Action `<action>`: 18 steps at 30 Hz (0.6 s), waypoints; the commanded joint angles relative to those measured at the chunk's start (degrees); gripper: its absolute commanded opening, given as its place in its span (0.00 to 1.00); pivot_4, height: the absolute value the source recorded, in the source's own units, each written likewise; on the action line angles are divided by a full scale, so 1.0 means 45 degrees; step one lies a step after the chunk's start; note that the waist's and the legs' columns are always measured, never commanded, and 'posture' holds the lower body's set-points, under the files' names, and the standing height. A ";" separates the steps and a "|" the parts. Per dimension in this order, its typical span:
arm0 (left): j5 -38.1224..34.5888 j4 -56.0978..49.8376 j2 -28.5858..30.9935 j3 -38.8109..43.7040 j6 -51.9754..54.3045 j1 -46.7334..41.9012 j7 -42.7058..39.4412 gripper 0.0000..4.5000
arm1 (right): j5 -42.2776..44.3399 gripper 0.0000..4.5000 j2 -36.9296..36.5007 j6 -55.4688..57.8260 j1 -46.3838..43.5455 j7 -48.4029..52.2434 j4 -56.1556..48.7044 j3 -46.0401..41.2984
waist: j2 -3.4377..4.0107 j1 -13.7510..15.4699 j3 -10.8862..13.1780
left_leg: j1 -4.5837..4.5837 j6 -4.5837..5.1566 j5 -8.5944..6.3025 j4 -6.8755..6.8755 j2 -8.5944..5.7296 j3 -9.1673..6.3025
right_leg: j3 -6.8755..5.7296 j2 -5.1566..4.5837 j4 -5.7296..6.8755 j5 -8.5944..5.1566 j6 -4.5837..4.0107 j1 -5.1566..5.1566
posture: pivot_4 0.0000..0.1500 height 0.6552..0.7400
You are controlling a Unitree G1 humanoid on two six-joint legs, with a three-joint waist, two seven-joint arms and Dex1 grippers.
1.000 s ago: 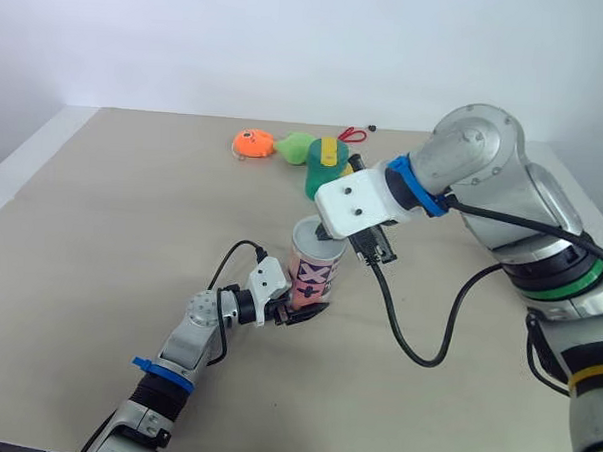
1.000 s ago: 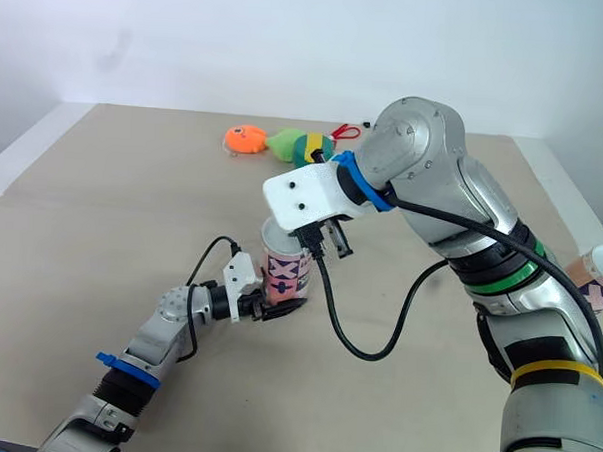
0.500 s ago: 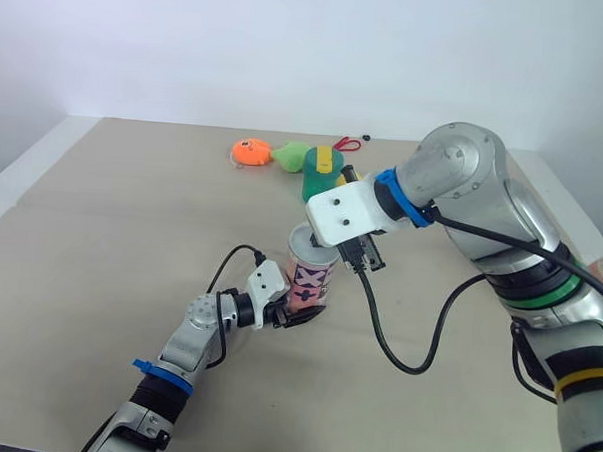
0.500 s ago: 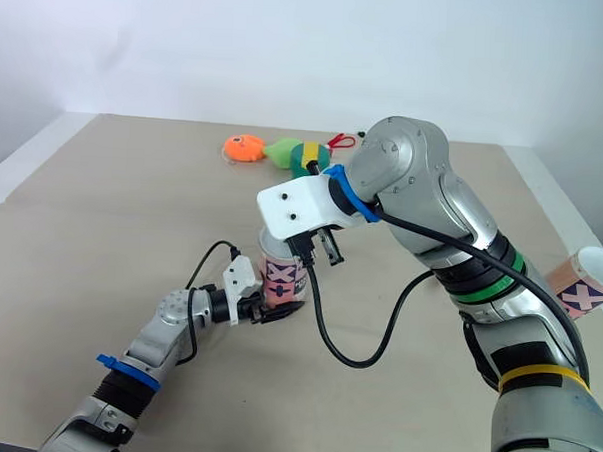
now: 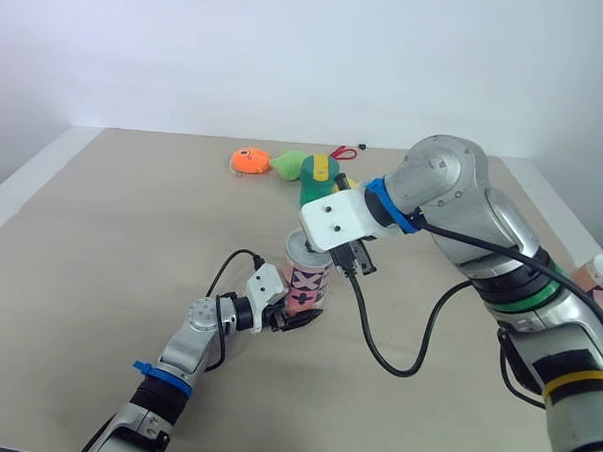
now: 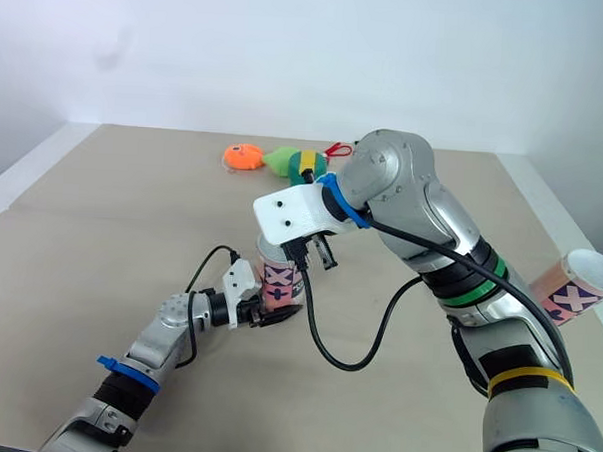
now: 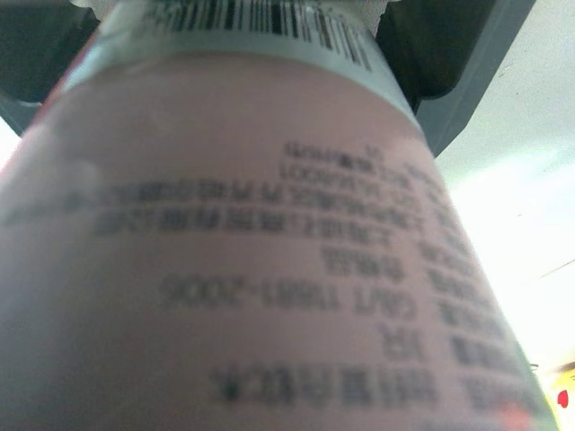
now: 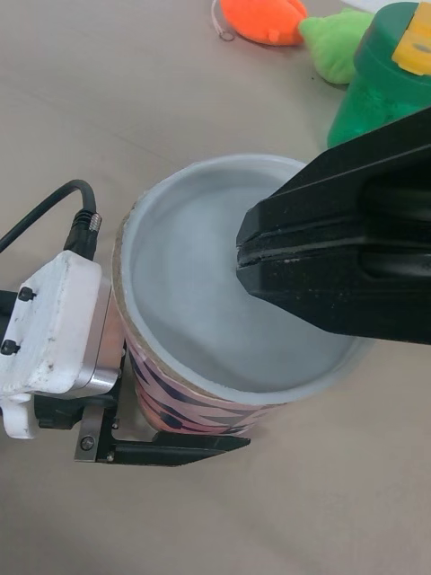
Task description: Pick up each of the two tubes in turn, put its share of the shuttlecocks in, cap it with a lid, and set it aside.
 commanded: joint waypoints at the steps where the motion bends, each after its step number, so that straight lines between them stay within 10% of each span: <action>1: 0.0189 0.0322 0.0039 -0.0311 0.0323 0.0212 -0.0056 0.72 | -0.0215 0.01 0.0275 0.0145 0.1863 0.0887 0.1252 0.2358 | 0.0004 -0.0002 -0.0046 | 0.0005 -0.0008 -0.0006 0.0000 0.0008 0.0000 | 0.0000 0.0006 0.0000 -0.0006 -0.0007 0.0002 | 1.00 1.00; 18: 0.0194 0.0350 0.0051 -0.0308 0.0293 0.0156 -0.0088 0.72 | 0.0168 0.01 0.0891 0.0483 0.2583 0.0953 0.1945 0.2612 | -0.0022 -0.0010 -0.0127 | 0.0213 -0.0180 -0.0139 -0.0017 0.0072 -0.0083 | -0.0023 0.0001 -0.0001 -0.0157 -0.0085 0.0217 | 1.00 1.00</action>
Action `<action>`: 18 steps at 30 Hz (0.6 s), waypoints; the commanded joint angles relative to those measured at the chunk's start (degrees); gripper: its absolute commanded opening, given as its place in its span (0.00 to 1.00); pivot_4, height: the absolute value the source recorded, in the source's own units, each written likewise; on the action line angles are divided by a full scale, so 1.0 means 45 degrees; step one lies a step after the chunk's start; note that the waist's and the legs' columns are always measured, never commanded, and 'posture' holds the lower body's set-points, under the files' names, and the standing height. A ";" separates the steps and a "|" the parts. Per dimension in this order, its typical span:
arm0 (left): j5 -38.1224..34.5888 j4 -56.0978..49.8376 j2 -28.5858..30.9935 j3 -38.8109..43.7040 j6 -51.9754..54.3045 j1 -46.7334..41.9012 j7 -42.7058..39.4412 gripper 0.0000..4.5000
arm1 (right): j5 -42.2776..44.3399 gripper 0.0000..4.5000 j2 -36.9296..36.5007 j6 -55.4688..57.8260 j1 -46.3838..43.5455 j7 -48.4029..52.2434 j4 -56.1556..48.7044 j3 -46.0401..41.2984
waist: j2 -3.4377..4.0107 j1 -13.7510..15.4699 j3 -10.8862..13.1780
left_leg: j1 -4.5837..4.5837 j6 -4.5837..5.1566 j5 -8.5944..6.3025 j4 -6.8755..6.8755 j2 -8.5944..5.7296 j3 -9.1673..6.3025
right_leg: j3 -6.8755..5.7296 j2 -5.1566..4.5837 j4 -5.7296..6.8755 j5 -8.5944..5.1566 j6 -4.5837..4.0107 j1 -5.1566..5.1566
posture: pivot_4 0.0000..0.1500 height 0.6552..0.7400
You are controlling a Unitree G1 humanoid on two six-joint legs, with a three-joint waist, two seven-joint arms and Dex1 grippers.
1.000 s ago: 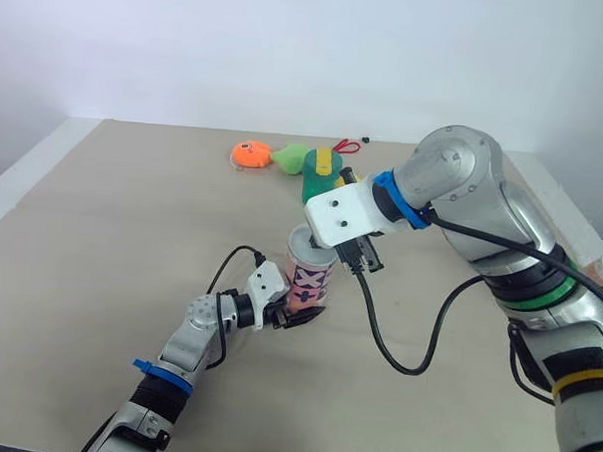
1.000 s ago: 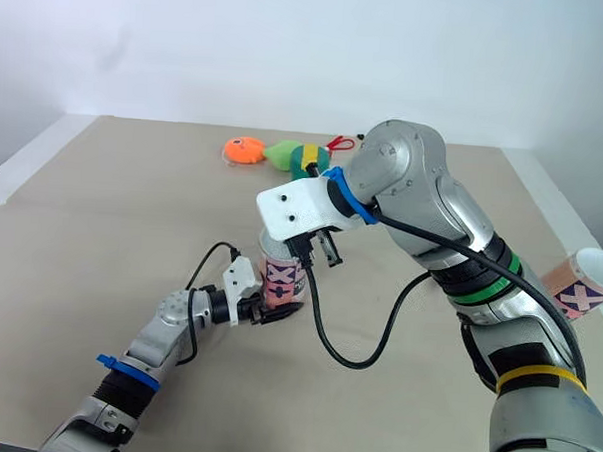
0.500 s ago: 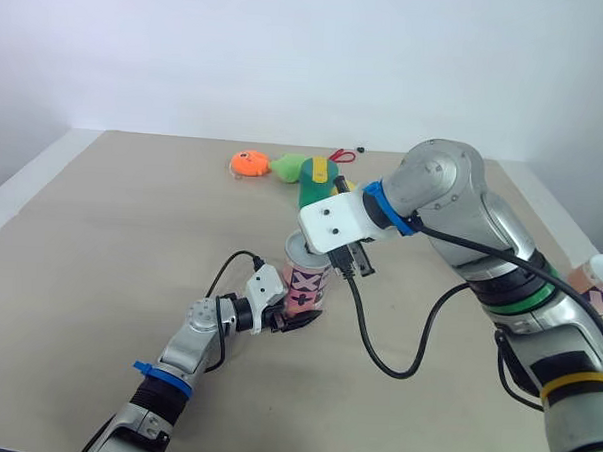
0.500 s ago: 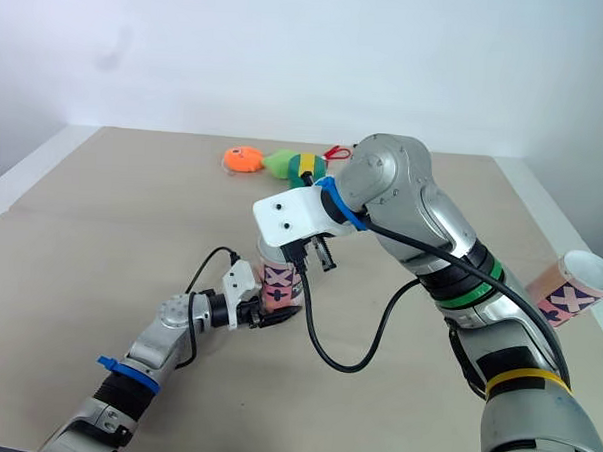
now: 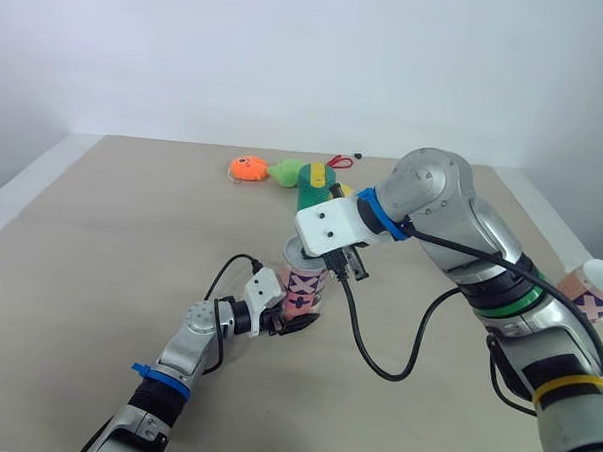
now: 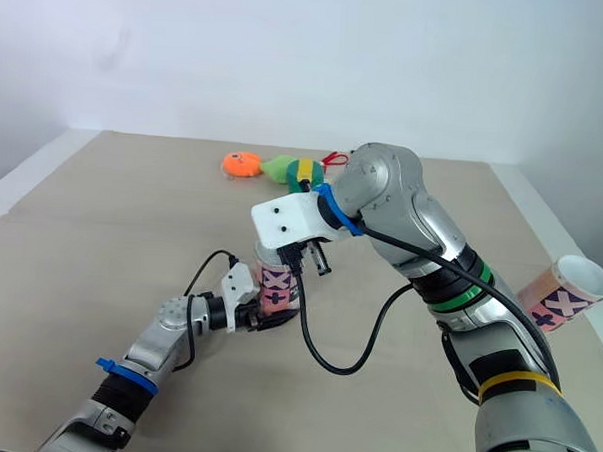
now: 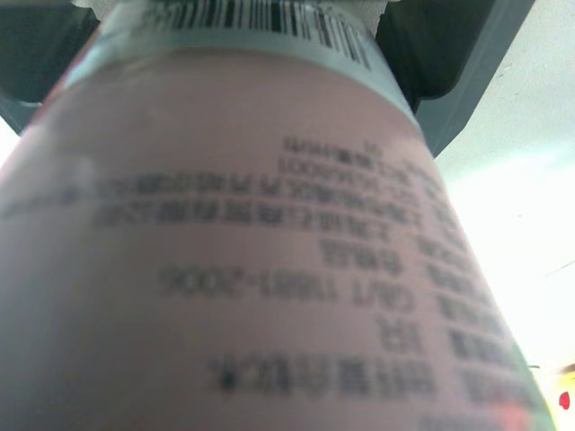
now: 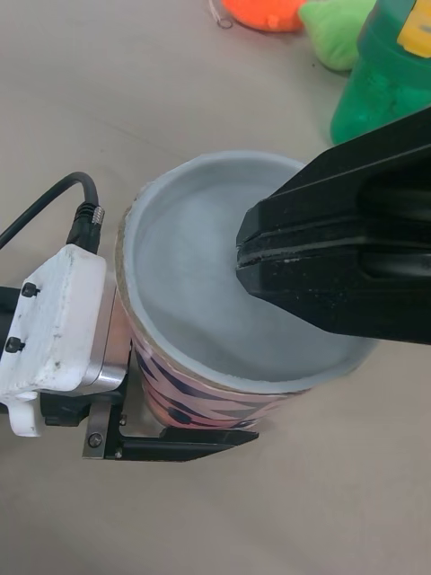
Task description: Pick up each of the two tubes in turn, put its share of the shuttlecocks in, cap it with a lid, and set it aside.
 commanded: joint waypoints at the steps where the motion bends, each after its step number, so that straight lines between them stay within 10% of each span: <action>1: 0.0188 0.0190 -0.0029 -0.0278 0.0259 0.0029 0.0003 0.72 | 0.0167 0.01 0.0288 0.0306 0.2174 0.0972 0.1492 0.2615 | 0.0002 0.0000 -0.0006 | 0.0001 -0.0002 -0.0001 0.0000 0.0001 -0.0004 | -0.0003 0.0002 0.0000 -0.0002 0.0000 0.0003 | 1.00 1.00; 18: -0.0131 -0.0397 0.0297 -0.0164 0.0390 0.0293 -0.0317 0.72 | 0.5272 0.01 0.0148 0.2916 0.0058 0.0289 -0.0082 -0.3174 | 0.0166 0.0034 0.0506 | -0.0341 0.0051 0.0038 0.0001 -0.0032 -0.0045 | -0.0026 0.0018 0.0002 0.0110 -0.0020 -0.0234 | 1.00 1.00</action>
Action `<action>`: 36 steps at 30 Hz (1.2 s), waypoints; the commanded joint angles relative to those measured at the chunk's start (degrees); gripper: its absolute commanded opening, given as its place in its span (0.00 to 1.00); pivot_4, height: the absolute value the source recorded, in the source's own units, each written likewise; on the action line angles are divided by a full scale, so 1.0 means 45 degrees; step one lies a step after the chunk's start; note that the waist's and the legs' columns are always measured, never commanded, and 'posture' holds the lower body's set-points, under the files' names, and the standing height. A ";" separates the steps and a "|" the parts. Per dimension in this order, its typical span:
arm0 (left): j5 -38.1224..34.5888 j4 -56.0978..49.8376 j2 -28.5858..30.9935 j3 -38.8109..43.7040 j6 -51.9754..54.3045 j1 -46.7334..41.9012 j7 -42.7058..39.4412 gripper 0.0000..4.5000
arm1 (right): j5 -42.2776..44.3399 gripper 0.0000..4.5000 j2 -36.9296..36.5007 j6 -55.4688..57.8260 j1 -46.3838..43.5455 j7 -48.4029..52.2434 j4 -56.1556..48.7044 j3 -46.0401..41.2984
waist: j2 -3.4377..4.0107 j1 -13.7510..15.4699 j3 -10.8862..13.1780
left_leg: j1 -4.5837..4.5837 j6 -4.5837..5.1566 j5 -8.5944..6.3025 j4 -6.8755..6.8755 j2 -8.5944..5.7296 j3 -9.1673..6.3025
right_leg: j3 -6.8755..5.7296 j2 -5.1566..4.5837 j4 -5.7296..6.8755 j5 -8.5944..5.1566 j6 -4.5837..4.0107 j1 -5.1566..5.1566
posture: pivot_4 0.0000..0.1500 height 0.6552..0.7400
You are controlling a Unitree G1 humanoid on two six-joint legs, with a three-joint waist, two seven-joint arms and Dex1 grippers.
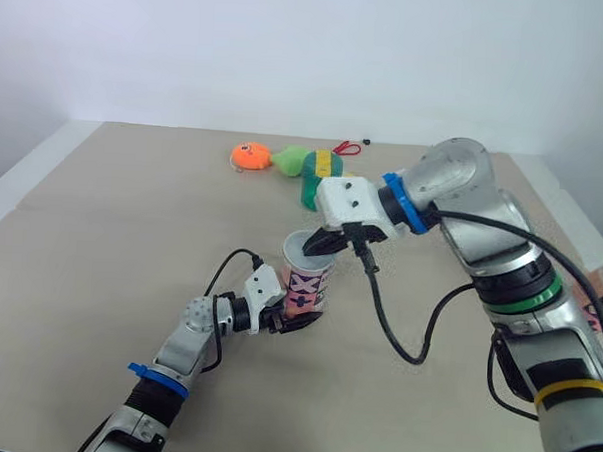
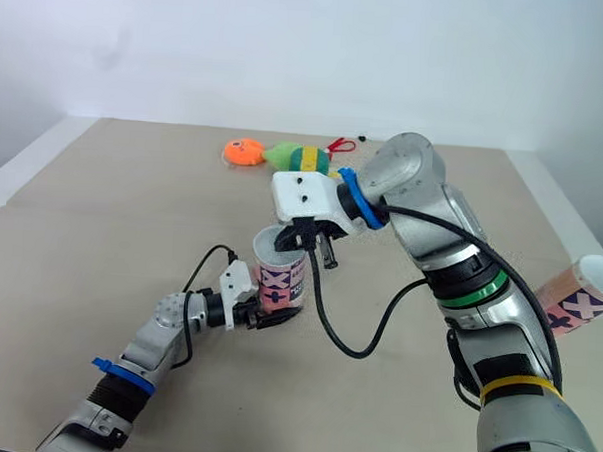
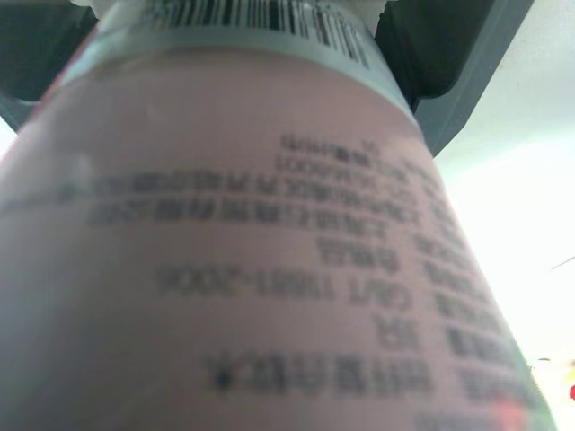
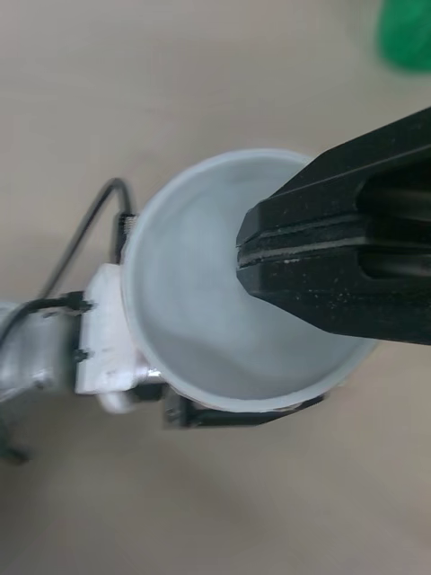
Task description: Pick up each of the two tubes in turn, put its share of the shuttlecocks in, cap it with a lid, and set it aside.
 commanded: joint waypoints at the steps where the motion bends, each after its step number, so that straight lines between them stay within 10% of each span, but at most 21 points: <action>1: 0.0151 0.0576 0.0075 -0.0210 0.0507 0.0253 0.0048 0.72 | 0.1977 0.01 0.0287 0.1026 -0.0150 -0.0123 -0.0457 -0.1363 | 0.0027 0.0009 0.0126 | -0.0043 0.0002 0.0003 0.0009 -0.0009 -0.0003 | 0.0004 0.0037 0.0006 0.0021 0.0003 -0.0032 | 1.00 1.00; 7: -0.0185 0.0071 0.0258 -0.0131 0.0717 0.0401 -0.0171 0.72 | 0.4647 0.01 0.0693 0.2990 0.0316 -0.2357 -0.1070 -0.4299 | 0.0009 0.0004 0.0325 | -0.0277 0.0086 0.0028 0.0071 -0.0103 -0.0002 | -0.0034 -0.0048 0.0013 0.0079 0.0071 -0.0216 | 1.00 1.00; 11: -0.0402 -0.0418 0.0498 -0.0013 0.0921 0.0557 -0.0309 0.99 | 0.6084 0.38 0.0435 0.4268 0.0939 -0.3759 -0.1848 -0.5921 | 0.0003 -0.0004 0.0423 | -0.0287 0.0095 0.0023 0.0067 -0.0105 -0.0005 | -0.0044 -0.0053 0.0005 0.0080 0.0073 -0.0222 | 1.00 1.00; 17: -0.1163 -0.1678 0.1643 0.0473 0.1616 0.0834 -0.1043 1.00 | 0.7183 0.99 -0.1237 0.4693 0.4476 -0.4339 -0.3618 -0.6978 | 0.0000 -0.0050 0.0486 | -0.0359 0.0125 0.0004 0.0058 -0.0101 -0.0043 | -0.0119 -0.0041 -0.0043 0.0060 0.0056 -0.0237 | 1.00 1.00; 26: -0.3750 -0.2994 0.5418 0.2580 0.3429 0.0954 -0.3649 1.00 | 0.4863 0.99 -0.0370 0.0140 1.0492 -0.6345 -0.4775 -0.5069 | 0.0023 -0.0405 0.0617 | -0.0348 0.0133 0.0000 0.0064 -0.0038 -0.0053 | -0.0096 0.0090 0.0013 0.0038 0.0016 -0.0284 | 1.00 1.00; 36: -0.3747 -0.3996 0.4424 0.1223 0.4767 0.0201 -0.3477 1.00 | 0.2979 0.99 0.1433 -0.3278 1.0862 -0.7687 -0.2291 -0.3108 | -0.0106 -0.0400 0.0831 | -0.0396 0.0009 0.0076 0.0184 -0.0029 -0.0025 | 0.0002 0.0126 0.0081 0.0083 0.0130 -0.0334 | 1.00 1.00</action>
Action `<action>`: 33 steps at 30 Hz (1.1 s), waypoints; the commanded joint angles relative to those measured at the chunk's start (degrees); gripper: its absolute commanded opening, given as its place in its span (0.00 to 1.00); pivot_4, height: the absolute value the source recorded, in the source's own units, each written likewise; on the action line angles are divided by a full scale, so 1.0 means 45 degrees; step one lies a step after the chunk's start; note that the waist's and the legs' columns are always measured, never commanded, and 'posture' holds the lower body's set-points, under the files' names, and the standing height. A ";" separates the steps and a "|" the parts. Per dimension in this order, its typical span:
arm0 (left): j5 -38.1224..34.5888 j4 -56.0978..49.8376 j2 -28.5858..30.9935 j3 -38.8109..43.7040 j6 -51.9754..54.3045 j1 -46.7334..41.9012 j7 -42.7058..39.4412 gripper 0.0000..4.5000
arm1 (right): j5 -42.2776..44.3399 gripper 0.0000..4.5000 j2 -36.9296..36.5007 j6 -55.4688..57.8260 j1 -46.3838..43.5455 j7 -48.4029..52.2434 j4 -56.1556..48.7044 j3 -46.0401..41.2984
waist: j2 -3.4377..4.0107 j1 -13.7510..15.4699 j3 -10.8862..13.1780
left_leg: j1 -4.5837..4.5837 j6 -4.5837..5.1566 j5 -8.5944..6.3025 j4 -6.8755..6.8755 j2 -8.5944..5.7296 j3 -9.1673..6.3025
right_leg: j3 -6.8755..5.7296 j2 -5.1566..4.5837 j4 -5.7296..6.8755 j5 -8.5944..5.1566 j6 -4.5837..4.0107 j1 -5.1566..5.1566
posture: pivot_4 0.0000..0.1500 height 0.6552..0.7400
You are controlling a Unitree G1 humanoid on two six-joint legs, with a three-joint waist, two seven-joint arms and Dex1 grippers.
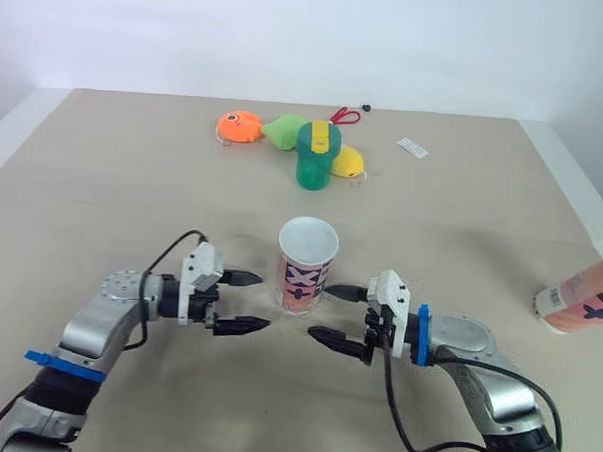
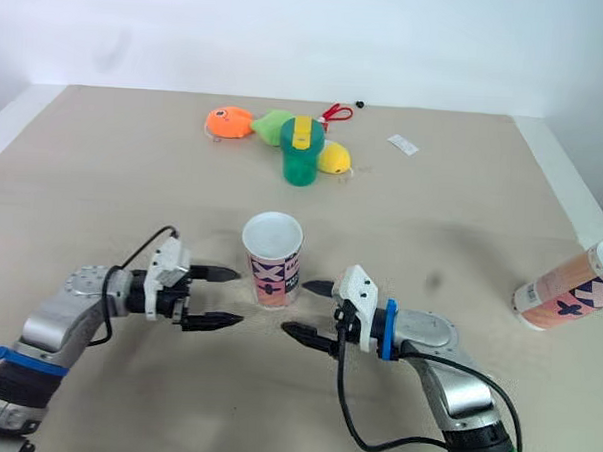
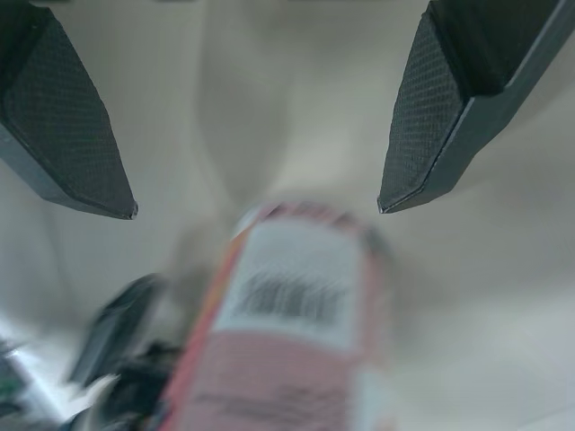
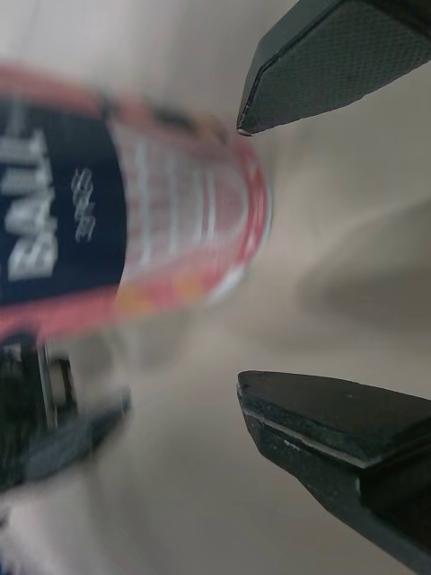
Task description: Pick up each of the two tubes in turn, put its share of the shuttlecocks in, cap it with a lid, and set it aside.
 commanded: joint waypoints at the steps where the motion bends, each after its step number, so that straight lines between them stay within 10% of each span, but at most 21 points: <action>1: 0.0099 -0.0343 -0.0066 -0.0147 -0.0072 -0.0020 0.0033 1.00 | 0.0048 0.99 0.0114 -0.0472 -0.0418 -0.0182 0.0073 -0.0002 | -0.0011 -0.0005 0.0006 | 0.0000 -0.0003 0.0001 0.0003 0.0021 0.0014 | 0.0017 0.0026 0.0001 0.0010 -0.0006 -0.0009 | 1.00 1.00; 13: 0.0635 0.0346 -0.0609 -0.0432 -0.0489 -0.0541 0.0111 1.00 | -0.0196 0.99 0.0618 -0.0599 -0.1513 -0.0220 0.0789 0.1199 | -0.0012 -0.0001 0.0005 | 0.0007 -0.0009 0.0005 0.0033 0.0073 0.0068 | 0.0067 0.0074 0.0040 0.0086 -0.0123 -0.0039 | 1.00 1.00; 18: 0.0580 0.0130 -0.0455 -0.0199 -0.0461 -0.0529 0.0089 1.00 | -0.0141 0.69 0.0580 -0.0748 -0.1517 -0.0172 0.0994 0.1213 | -0.0012 0.0001 0.0004 | 0.0008 -0.0009 0.0006 0.0051 0.0074 0.0070 | 0.0072 0.0075 0.0058 0.0090 -0.0126 -0.0041 | 1.00 1.00; 24: -0.0228 -0.0606 0.0521 0.1267 0.0153 -0.1112 0.0225 1.00 | 0.0724 0.69 0.0338 0.0060 -0.0785 -0.0955 -0.0347 -0.0050 | -0.0013 0.0021 0.0005 | 0.0003 -0.0009 0.0007 0.0068 0.0081 0.0070 | 0.0077 0.0079 0.0096 0.0093 -0.0132 -0.0056 | 1.00 1.00; 33: -0.0579 -0.1025 -0.1506 0.1406 0.0114 -0.3112 0.2231 1.00 | 0.0343 0.69 0.2358 0.1005 0.1335 -0.7406 -0.2513 -0.4253 | -0.0025 0.0238 -0.0004 | -0.0011 -0.0003 0.0021 0.0110 0.0041 0.0075 | 0.0125 0.0061 0.0162 0.0099 -0.0115 -0.0065 | 1.00 1.00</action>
